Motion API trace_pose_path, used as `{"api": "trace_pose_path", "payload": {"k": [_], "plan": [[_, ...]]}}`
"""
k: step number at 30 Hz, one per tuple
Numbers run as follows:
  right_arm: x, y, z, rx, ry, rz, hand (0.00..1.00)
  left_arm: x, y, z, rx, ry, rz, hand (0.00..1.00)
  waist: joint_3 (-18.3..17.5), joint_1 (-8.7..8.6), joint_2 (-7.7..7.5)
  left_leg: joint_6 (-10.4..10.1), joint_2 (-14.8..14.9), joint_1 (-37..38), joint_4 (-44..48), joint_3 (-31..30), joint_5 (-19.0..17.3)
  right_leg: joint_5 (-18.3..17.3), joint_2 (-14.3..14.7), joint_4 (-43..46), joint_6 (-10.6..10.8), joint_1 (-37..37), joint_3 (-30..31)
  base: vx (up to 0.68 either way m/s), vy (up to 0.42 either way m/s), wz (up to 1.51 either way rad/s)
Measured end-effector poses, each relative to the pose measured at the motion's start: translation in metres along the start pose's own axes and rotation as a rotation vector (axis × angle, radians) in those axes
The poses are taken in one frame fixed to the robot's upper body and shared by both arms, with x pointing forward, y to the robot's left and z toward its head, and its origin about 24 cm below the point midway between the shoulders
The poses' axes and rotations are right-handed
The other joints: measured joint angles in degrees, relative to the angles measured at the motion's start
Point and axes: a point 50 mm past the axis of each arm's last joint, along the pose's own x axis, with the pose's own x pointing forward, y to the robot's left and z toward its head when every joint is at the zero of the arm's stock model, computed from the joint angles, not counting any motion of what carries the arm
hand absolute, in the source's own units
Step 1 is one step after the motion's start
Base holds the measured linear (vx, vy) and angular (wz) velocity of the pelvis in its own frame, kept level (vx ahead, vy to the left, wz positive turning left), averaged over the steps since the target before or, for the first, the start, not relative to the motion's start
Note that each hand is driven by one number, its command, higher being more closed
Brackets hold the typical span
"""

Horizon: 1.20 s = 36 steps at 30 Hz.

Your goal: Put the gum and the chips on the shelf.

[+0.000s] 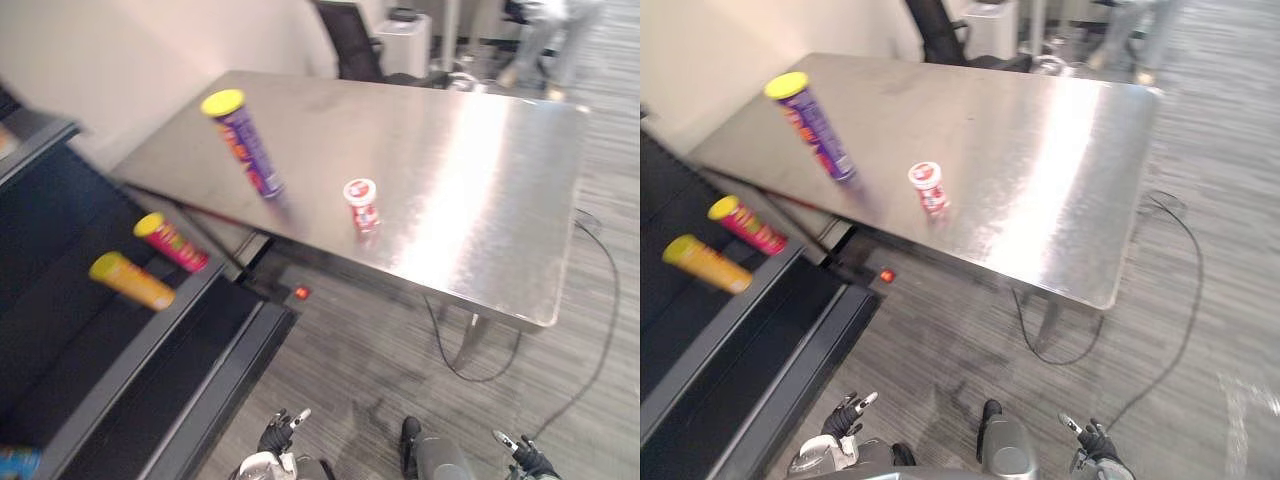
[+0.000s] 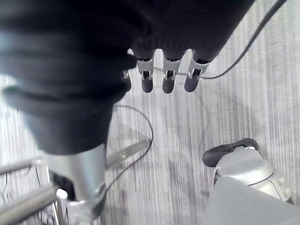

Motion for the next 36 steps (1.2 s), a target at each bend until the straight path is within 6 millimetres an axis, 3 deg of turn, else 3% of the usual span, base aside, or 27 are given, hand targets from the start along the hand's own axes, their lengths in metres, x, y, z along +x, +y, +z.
{"api": "trace_pose_path", "payload": {"k": [4,7,8,9,10,11,13,15,17,18,20,26,29,33,36], "plan": [[-0.006,-0.017,-0.01,0.022,0.023,-0.061,0.0,0.0,-0.004,-0.002,-0.024,0.001,-0.003,0.0,-0.5,-0.21,0.84,-1.0,-0.4,-0.5,-4.9,-5.5,2.1,0.2,-0.3,0.0,3.1,-0.6,6.3,0.14,0.293,-0.97],[-0.008,-0.025,-0.011,0.024,0.026,-0.082,0.0,-0.003,-0.01,-0.014,-0.034,0.042,-0.01,0.0,-2.4,-0.31,3.66,-0.5,-0.7,0.4,-10.2,-3.7,6.8,-0.2,-0.4,0.1,6.7,-2.0,8.8,0.14,0.38,-0.76],[-0.009,-0.03,-0.012,0.054,0.024,-0.104,0.0,-0.004,-0.015,-0.019,-0.038,0.064,-0.019,0.0,-3.6,-0.6,5.48,-2.3,-0.9,1.3,-11.5,-2.4,6.1,-0.9,-0.7,0.8,8.8,-2.6,9.4,0.19,0.458,-0.3],[-0.011,-0.021,-0.023,0.094,0.048,-0.091,0.0,-0.002,-0.012,-0.015,-0.022,0.056,-0.018,0.0,-4.3,-1.16,2.92,-1.1,-4.3,1.8,-11.5,-0.9,5.3,-0.6,-4.1,0.5,10.2,-2.4,9.9,0.2,0.443,-0.17],[-0.011,-0.021,-0.023,0.095,0.05,-0.091,0.0,-0.002,-0.012,-0.015,-0.021,0.056,-0.018,0.0,-4.3,-1.18,2.89,-0.9,-4.4,1.8,-11.5,-0.8,5.2,-0.6,-4.2,0.4,10.3,-2.4,9.9,0.21,0.417,-0.09],[-0.012,-0.01,-0.033,0.129,0.072,-0.076,0.0,-0.001,-0.008,-0.011,0.014,0.047,-0.017,0.0,-4.6,-1.24,1.04,0.6,-7.3,2.9,-11.5,0.9,3.8,1.0,-6.8,-2.5,12.2,-0.7,10.6,0.2,0.353,-0.37],[-0.011,0.0,-0.034,0.142,0.074,-0.055,0.0,-0.002,-0.004,-0.012,0.05,0.056,-0.016,0.0,-4.8,-0.99,0.29,1.5,-8.8,4.6,-11.4,3.8,2.0,3.1,-8.0,-4.6,12.3,0.1,11.2,0.18,0.31,-0.7],[-0.009,0.005,-0.03,0.14,0.068,-0.044,0.0,-0.003,-0.001,-0.014,0.09,0.068,-0.016,0.0,-4.4,-0.18,1.25,2.1,-8.8,6.4,-10.9,8.2,0.8,6.9,-7.7,-5.5,10.5,-0.2,8.7,0.14,0.218,-1.01],[-0.007,0.008,-0.028,0.135,0.065,-0.038,0.0,-0.002,-0.002,-0.011,0.1,0.057,-0.023,0.0,-4.3,-0.21,2.15,2.1,-8.5,7.1,-10.4,10.7,0.8,9.7,-8.0,-5.9,8.4,-0.7,0.3,0.09,0.082,-0.84],[-0.006,0.012,-0.025,0.132,0.062,-0.026,0.0,-0.001,-0.002,-0.009,0.102,0.051,-0.023,0.0,-4.4,-0.12,2.39,2.1,-8.2,7.8,-10.4,12.3,0.8,10.8,-8.4,-6.1,6.9,-1.0,-7.7,0.06,0.006,-0.66],[-0.006,0.013,-0.027,0.135,0.065,-0.026,0.0,-0.001,-0.002,-0.008,0.11,0.048,-0.026,0.0,-4.3,-0.12,2.35,2.1,-8.5,8.9,-10.5,13.3,0.8,10.9,-8.3,-7.7,6.7,0.2,-11.6,0.07,-0.024,-0.46],[-0.006,0.015,-0.028,0.11,0.067,-0.026,0.0,-0.002,-0.012,-0.012,0.107,0.056,-0.051,0.0,-4.2,0.12,2.33,1.4,-8.5,10.5,-10.6,13.4,0.3,12.4,-7.1,-14.8,7.3,3.9,-11.1,0.04,-0.012,-0.2],[-0.006,0.016,-0.028,0.105,0.067,-0.022,0.0,-0.002,-0.008,-0.012,0.085,0.054,-0.033,0.0,-3.9,1.09,1.93,0.9,-8.3,10.4,-10.7,13.4,0.0,14.7,-6.2,-19.4,7.5,5.8,-11.1,-0.04,-0.011,-0.07],[-0.005,0.016,-0.024,0.126,0.055,-0.026,0.0,-0.003,-0.001,-0.014,0.052,0.059,-0.002,0.0,-3.8,1.47,1.55,0.8,-8.4,10.1,-10.8,13.2,-0.1,15.2,-6.1,-21.9,8.0,6.7,-11.4,-0.06,-0.019,0.03],[-0.003,0.004,-0.014,0.196,0.02,-0.078,0.0,-0.004,0.002,-0.015,0.062,0.06,0.014,0.0,-3.8,1.37,1.59,0.8,-8.3,9.5,-10.8,13.1,-0.1,15.7,-5.9,-22.7,8.0,6.6,-11.6,-0.05,-0.036,0.02]]}}
